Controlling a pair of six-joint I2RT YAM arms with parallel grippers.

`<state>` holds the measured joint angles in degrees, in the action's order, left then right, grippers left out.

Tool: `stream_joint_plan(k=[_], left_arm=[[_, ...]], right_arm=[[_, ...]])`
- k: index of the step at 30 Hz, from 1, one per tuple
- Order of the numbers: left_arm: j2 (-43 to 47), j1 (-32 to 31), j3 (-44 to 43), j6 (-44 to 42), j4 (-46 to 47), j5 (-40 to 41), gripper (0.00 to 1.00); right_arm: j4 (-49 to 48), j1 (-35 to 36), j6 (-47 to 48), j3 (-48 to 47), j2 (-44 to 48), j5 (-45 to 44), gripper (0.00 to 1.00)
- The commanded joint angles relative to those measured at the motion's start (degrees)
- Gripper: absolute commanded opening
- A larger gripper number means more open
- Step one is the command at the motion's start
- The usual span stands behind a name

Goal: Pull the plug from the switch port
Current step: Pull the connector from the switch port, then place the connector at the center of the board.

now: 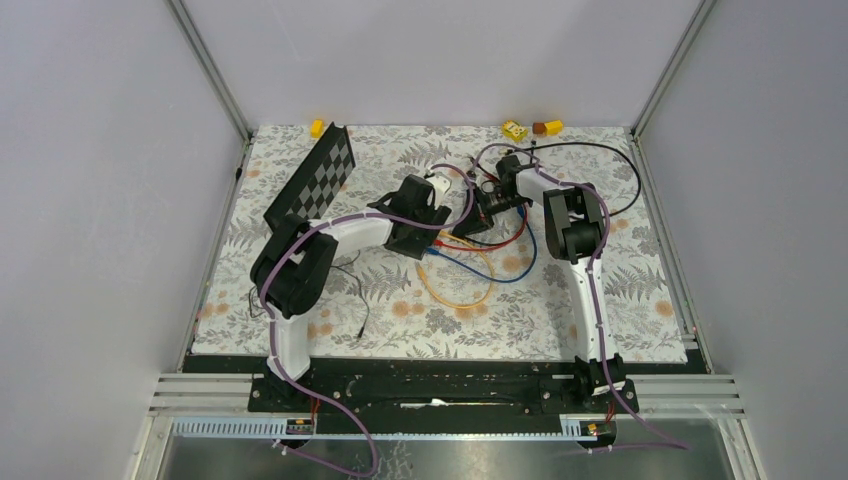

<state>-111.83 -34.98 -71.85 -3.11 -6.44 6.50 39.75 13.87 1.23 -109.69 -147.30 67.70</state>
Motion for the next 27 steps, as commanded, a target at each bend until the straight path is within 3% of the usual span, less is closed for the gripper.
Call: stream_joint_plan(k=[1,7,15,23,27], left_arm=[[-0.11,1.66,0.37,-0.62,-5.18,0.63,0.85],[4.98,1.72,-0.37,-2.13,-4.02,-4.1,0.95],[11.16,2.05,0.68,-4.37,-1.52,-7.75,0.99],[17.32,4.35,3.03,-5.08,-1.17,-8.38,0.99],[19.98,6.31,4.09,-5.04,-1.5,-9.0,0.99]], right_arm=[[0.35,-0.25,2.32,-5.07,0.97,-8.48,0.0],[1.45,-0.33,0.25,-11.59,4.02,-6.3,0.0],[-0.29,-0.7,-5.65,-18.61,8.69,-5.01,0.0],[-17.94,-0.95,-21.81,-14.65,15.97,0.45,0.0],[-20.66,-0.95,-25.93,-22.38,13.59,-0.33,0.0]])
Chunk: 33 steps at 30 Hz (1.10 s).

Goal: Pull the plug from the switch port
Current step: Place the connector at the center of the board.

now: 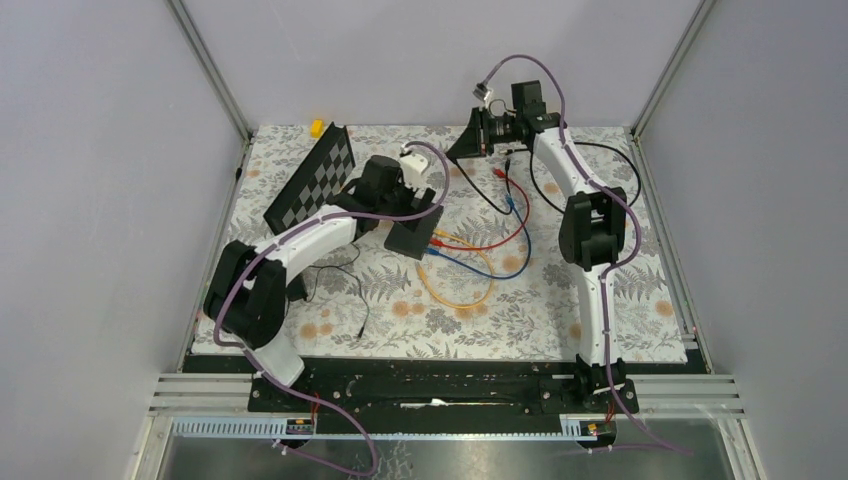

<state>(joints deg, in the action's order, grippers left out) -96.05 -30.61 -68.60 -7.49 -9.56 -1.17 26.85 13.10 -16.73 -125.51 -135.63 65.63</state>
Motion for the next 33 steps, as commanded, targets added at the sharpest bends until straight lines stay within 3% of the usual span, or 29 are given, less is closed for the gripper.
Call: stream_joint_plan(k=[1,6,12,25,33], left_arm=[[4.72,2.41,1.05,-0.62,1.58,-1.41,0.99],[6.2,4.51,2.03,-0.69,1.32,-1.96,0.99],[5.62,5.29,3.04,-0.73,1.1,-2.39,0.99],[2.92,5.41,2.42,0.27,0.34,-3.69,0.99],[2.55,5.39,2.86,-0.09,0.24,-3.67,0.99]], right_arm=[[-8.95,-0.18,-9.64,-8.56,0.77,1.66,0.0],[-20.01,-0.18,-19.2,-14.91,-4.96,-0.12,0.0],[-20.98,0.26,-19.78,-18.27,-9.08,-2.0,0.0],[-12.28,0.26,-4.79,-25.45,-19.49,-14.46,0.02],[-10.07,-0.27,3.86,-29.51,-22.7,-23.03,0.14]])
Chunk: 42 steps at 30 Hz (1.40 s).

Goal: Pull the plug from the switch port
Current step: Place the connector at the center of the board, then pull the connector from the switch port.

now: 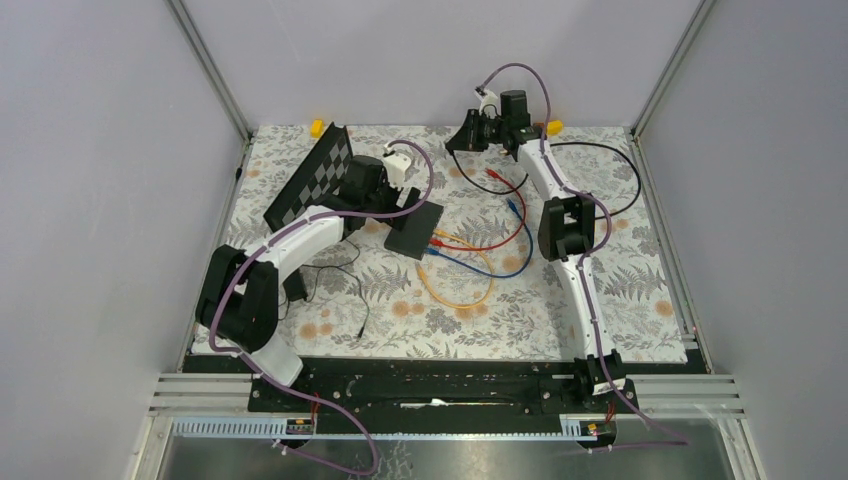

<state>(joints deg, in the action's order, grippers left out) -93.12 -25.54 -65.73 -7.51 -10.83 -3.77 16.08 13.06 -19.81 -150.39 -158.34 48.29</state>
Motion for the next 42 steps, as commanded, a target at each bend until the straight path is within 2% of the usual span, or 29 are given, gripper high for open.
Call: stream_joint_plan(k=[1,3,7,11,14,18,24,29,34,42], left_arm=[[-0.47,0.33,0.06,-0.11,1.51,-1.11,0.99],[-0.7,0.32,0.05,-0.18,1.38,-1.08,0.99],[-1.13,0.34,-0.01,-0.63,1.15,-1.01,0.99],[-1.68,0.32,-0.55,-0.9,0.41,-0.93,0.99],[-1.59,0.32,-1.01,-1.0,-0.24,-0.91,0.99],[-1.06,0.32,-1.53,-1.44,-0.61,-0.88,0.99],[-0.31,0.32,-1.88,-1.96,-1.56,-1.04,0.99],[0.88,0.37,-0.66,-2.78,-1.59,-0.84,0.99],[1.63,0.32,0.63,-3.89,-1.39,-1.24,0.99],[1.98,0.32,3.38,-5.26,-2.84,-6.38,0.99]], right_arm=[[0.66,-0.23,7.66,-4.91,-0.1,-6.66,0.15],[0.25,-0.23,8.33,-5.2,-0.13,-7.94,0.17],[0.21,-0.23,8.57,-5.71,0.67,-9.32,0.27],[1.38,-0.46,7.85,-4.63,3.47,-8.98,0.47],[3.15,-0.94,7.88,-2.57,6.88,-7.71,0.71],[6.01,-1.73,11.78,4.27,13.26,-6.69,0.84],[6.92,-2.03,20.19,25.75,27.15,-4.05,0.85],[10.26,-2.02,28.26,39.28,34.82,-6.23,0.83],[14.59,-2.0,34.1,47.74,38.96,-6.64,0.79],[14.6,-0.65,33.61,56.09,38.91,0.46,0.78]])
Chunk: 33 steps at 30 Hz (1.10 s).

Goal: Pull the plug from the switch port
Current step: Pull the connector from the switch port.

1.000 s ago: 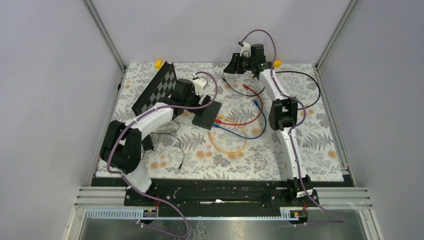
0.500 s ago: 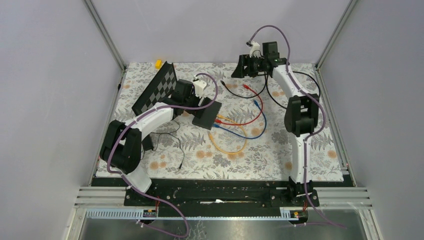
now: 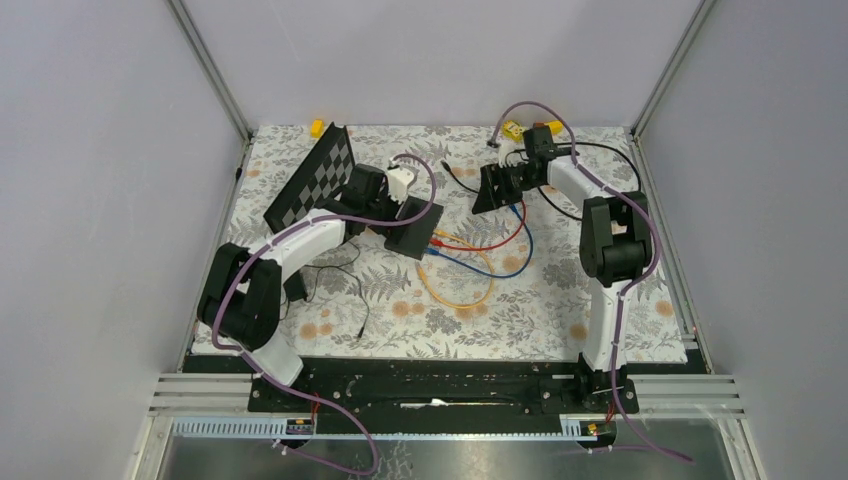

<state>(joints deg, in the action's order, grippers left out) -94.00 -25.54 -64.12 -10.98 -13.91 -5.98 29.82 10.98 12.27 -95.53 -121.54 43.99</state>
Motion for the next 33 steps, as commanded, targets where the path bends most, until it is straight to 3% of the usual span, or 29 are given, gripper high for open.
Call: stream_joint_plan(k=[1,14,26,33], left_arm=[[3.05,0.32,2.19,-2.11,-0.02,-4.6,0.99],[-0.6,0.86,2.86,-3.25,-2.72,-5.24,0.99],[-7.94,6.42,-1.84,-0.88,-7.02,-19.63,0.99],[-10.16,6.49,-1.75,0.04,-6.03,-21.52,0.99]], right_arm=[[0.85,2.04,1.26,1.46,1.4,5.06,0.78],[0.67,6.83,-2.78,-1.73,-7.42,6.77,0.73],[-0.37,7.91,-5.91,-2.28,-10.91,8.31,0.68],[-0.82,8.31,-7.99,-4.05,-14.09,9.61,0.64]])
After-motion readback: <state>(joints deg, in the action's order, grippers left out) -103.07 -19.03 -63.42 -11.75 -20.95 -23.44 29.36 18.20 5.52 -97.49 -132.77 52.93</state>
